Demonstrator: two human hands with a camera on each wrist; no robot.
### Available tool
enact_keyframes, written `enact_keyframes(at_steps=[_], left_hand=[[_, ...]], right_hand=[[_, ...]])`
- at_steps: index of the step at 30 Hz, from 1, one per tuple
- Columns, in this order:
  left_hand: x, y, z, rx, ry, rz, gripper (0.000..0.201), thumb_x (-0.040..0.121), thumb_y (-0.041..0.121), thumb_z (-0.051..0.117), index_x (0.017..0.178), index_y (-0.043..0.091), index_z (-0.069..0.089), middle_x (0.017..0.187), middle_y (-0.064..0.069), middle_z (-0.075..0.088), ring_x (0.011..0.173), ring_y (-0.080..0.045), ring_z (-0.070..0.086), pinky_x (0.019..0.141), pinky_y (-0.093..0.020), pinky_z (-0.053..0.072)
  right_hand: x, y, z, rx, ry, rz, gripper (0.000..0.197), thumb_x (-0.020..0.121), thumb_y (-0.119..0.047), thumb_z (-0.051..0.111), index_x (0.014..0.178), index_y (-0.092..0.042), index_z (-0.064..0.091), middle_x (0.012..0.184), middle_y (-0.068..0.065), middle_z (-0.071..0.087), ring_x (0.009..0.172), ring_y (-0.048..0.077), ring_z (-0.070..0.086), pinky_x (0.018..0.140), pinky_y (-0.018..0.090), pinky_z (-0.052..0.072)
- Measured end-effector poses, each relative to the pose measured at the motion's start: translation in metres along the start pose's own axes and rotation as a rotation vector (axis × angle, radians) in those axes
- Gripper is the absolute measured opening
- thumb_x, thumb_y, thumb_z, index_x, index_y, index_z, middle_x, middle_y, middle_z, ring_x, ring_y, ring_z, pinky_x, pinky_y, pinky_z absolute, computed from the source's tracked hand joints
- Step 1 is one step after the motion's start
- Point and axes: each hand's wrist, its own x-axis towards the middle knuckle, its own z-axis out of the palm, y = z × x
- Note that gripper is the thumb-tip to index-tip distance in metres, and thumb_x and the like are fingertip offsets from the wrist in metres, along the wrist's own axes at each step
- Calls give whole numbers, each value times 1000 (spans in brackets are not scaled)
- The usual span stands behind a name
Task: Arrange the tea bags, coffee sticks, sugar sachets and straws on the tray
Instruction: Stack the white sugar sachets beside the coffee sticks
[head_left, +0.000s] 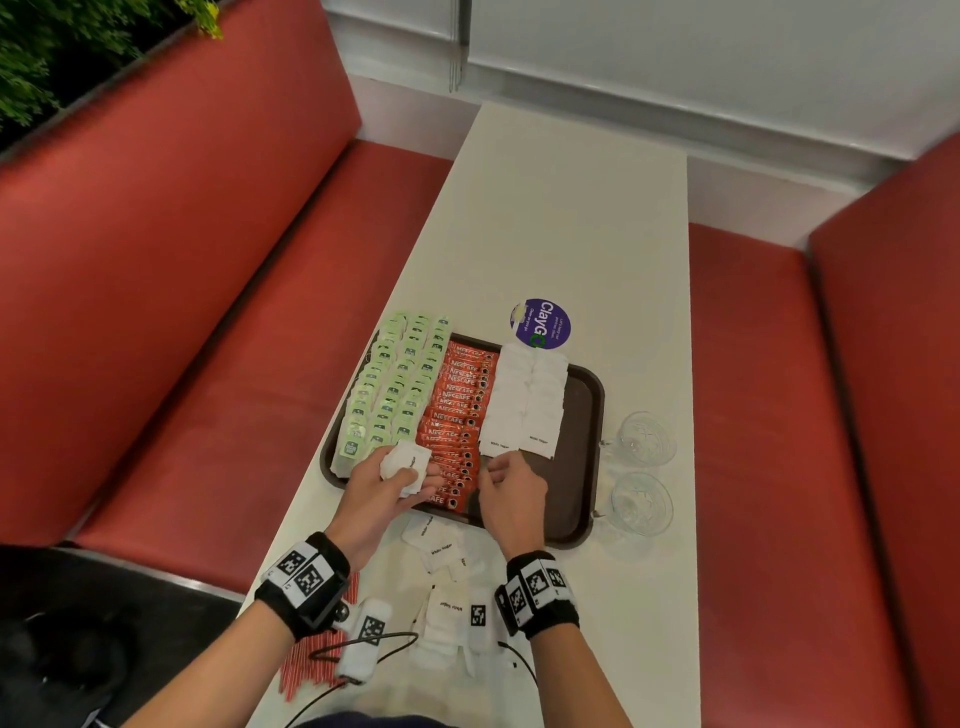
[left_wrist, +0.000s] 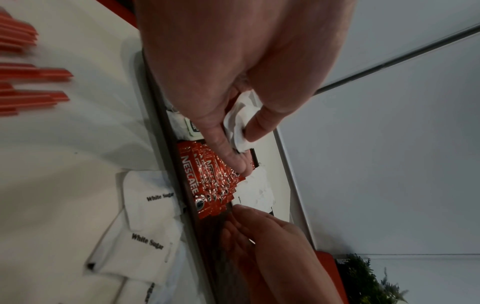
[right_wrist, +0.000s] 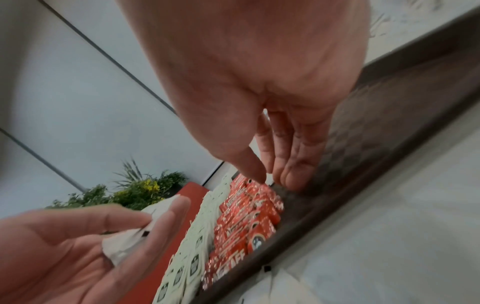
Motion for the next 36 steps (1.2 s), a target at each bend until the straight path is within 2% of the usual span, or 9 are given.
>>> enact_keyframes(at_steps=[4, 14, 16, 19, 22, 25, 30, 33, 36], left_hand=[[-3, -1, -2, -13, -2, 6, 30, 106, -7, 52, 132, 3, 62, 115, -21, 79, 110, -36, 77, 93, -38, 65], [-2, 3, 2, -10, -68, 8, 29, 107, -4, 55, 135, 3, 61, 117, -18, 79, 111, -36, 77, 95, -38, 64], [-2, 6, 6, 4, -109, 19, 29, 107, 0, 60, 136, 4, 60, 118, -18, 79, 112, -36, 77, 96, -39, 64], [-3, 12, 12, 40, -163, 26, 32, 103, 4, 69, 134, 3, 61, 117, -18, 79, 108, -36, 78, 93, -39, 65], [-2, 19, 18, 149, -231, 9, 34, 98, 7, 77, 130, 5, 65, 112, -17, 80, 100, -39, 80, 82, -35, 67], [0, 22, 23, 282, -293, 16, 34, 94, 14, 82, 126, 11, 71, 109, -14, 81, 93, -39, 80, 73, -33, 67], [3, 19, 31, 336, -281, 56, 30, 95, 18, 82, 124, 14, 74, 109, -10, 81, 90, -35, 81, 77, -35, 66], [4, 11, 39, 272, -273, 38, 26, 102, 19, 74, 126, 10, 71, 112, -15, 80, 96, -36, 80, 86, -38, 66], [7, 3, 41, 166, -219, -33, 19, 110, 11, 59, 125, 4, 67, 118, -24, 75, 103, -35, 79, 96, -41, 64]], right_hand=[[-5, -4, 14, -23, -39, -25, 7, 106, -17, 64, 113, -18, 65, 102, -2, 72, 93, 12, 71, 85, 35, 65], [-2, -9, 11, -35, 15, -74, 12, 105, -11, 61, 115, -15, 66, 105, 0, 74, 96, 15, 71, 89, 38, 63], [-3, -11, 4, 23, 54, -87, 11, 107, -16, 62, 116, -17, 66, 104, -3, 74, 94, 11, 71, 87, 32, 63], [-9, -18, -17, 229, 36, -126, 15, 107, -35, 66, 116, -23, 70, 103, -12, 75, 93, 0, 71, 79, 12, 54], [-15, -21, -37, 436, -153, -138, 16, 105, -45, 69, 115, -35, 76, 110, -14, 79, 104, 6, 74, 90, 27, 61], [-18, -12, -51, 498, -243, -130, 8, 102, -29, 78, 109, -29, 80, 103, -4, 81, 98, 17, 77, 88, 42, 66], [-20, 5, -67, 538, -274, -62, 6, 97, -25, 83, 103, -23, 81, 98, 5, 80, 99, 29, 76, 82, 39, 67], [-12, 16, -69, 557, -168, -42, 6, 99, -21, 81, 105, -22, 79, 99, 5, 79, 99, 29, 75, 82, 40, 67], [4, 30, -68, 509, 101, -1, 5, 104, -21, 74, 104, -26, 73, 96, -5, 77, 92, 18, 74, 87, 42, 65]])
